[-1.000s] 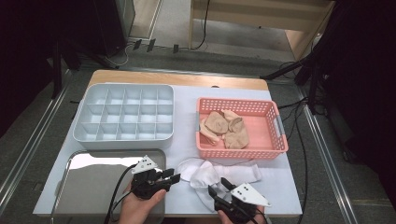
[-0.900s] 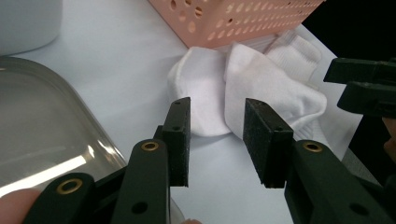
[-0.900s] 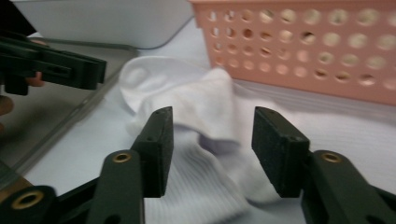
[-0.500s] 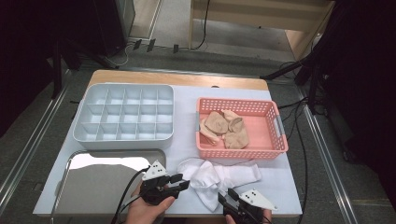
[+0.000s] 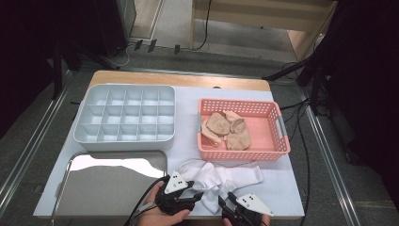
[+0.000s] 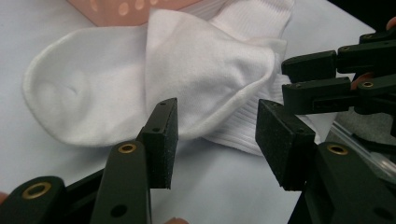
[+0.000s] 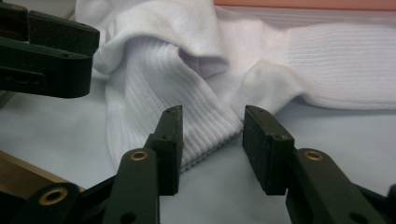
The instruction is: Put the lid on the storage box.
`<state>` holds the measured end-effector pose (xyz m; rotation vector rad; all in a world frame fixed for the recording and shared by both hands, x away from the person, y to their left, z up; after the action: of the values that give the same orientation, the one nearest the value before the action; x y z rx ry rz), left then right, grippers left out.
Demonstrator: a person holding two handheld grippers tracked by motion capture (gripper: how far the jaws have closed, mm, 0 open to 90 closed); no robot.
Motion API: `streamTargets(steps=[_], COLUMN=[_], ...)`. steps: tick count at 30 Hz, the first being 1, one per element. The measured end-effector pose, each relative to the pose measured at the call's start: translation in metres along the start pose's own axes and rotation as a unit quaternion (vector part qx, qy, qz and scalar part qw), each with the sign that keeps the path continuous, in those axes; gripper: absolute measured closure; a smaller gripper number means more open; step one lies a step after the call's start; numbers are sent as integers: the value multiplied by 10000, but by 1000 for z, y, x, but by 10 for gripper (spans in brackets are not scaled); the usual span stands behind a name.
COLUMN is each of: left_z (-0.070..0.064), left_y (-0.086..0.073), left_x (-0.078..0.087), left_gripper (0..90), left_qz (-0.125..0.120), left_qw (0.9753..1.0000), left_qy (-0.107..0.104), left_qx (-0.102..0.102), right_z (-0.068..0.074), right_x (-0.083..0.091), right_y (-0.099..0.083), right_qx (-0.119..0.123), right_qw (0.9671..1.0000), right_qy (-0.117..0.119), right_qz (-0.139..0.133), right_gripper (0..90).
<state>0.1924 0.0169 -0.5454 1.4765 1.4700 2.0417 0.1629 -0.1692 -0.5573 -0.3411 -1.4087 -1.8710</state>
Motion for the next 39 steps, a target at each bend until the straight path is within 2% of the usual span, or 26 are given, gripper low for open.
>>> streamTargets(steps=[2,3,4,5,6,7,8,11,14,15,17,18,20,21,22,24,25,27,28,29,30,31,35,37,38,39], left_z=[-1,-1,-1,-2,-2,-2,-1,1,5,9,12,18,21,27,27,36,36,41,43,45,45,47,50,51,51,51], left_y=[1,1,1,2,2,2,2,3,4,5,5,6,6,7,7,8,8,8,8,9,9,9,9,9,9,9], left_x=[-2,-4,-4,-6,-6,-6,-7,-2,2,7,11,17,21,28,28,39,39,45,47,51,51,55,60,63,65,65], left_gripper=[535,609,635,664,698,698,790,891,900,900,900,900,900,900,900,900,900,900,900,900,900,900,900,900,900,900], left_qz=[116,271,271,339,339,358,377,285,207,107,84,-9,-53,-135,-135,-250,-250,-282,-300,-333,-333,-366,-419,-427,-415,-415], left_qw=[9999,9995,9995,9993,9993,9993,9992,9996,9998,9999,9999,9997,9996,9993,9993,9982,9982,9977,9974,9970,9970,9963,9951,9946,9944,9944], left_qy=[61,113,113,101,101,85,79,22,39,20,33,-19,-5,-44,-44,-153,-153,-167,-210,-257,-257,-343,-436,-486,-576,-576], left_qx=[-45,-104,-104,-121,-121,-88,-75,-43,2,99,125,239,260,359,359,525,525,593,620,654,654,700,781,805,777,777], right_z=[3,4,4,6,6,7,10,10,4,1,-4,-8,-12,-22,-22,-38,-38,-53,-53,-61,-61,-66,-71,-71,-67,-66], right_x=[0,0,0,1,1,1,1,2,7,9,18,22,26,35,35,48,48,60,60,68,68,75,84,87,94,97], right_y=[-2,-3,-3,-4,-4,-4,-6,-4,0,3,10,13,17,25,25,37,37,47,47,52,52,56,61,63,66,67], right_qx=[35,85,85,-6,-6,-8,8,65,-26,-42,-137,-124,-148,-257,-257,-441,-441,-581,-581,-644,-644,-670,-745,-773,-787,-708], right_qw=[10000,9999,9999,9998,9998,9999,9999,9999,9999,9999,9994,9991,9987,9976,9976,9953,9953,9928,9928,9914,9914,9904,9891,9888,9888,9892], right_qy=[-82,-115,-115,-191,-191,-160,-144,-127,-91,-26,47,57,72,62,62,10,10,-51,-51,-72,-72,-65,15,57,119,157], right_qz=[-10,-37,-37,-30,-30,-27,-29,-26,-84,-160,-304,-394,-475,-640,-640,-859,-859,-1048,-1048,-1140,-1140,-1211,-1267,-1276,-1262,-1277], right_gripper=[639,669,669,729,729,766,837,863,867,867,867,866,866,866,866,866,866,866,866,867,867,867,866,866,866,866])
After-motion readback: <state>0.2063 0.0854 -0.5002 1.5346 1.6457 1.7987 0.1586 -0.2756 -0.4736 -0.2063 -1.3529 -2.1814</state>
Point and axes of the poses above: each handheld gripper's, and its own axes: x roughly backward along the jaws, y roughly out of its top, z roughly to its left, the point moved 4 cm from there along -x, roughly forward along the jaws, and after that the axes turned 15 degrees about -x, right-handed, at the moved point
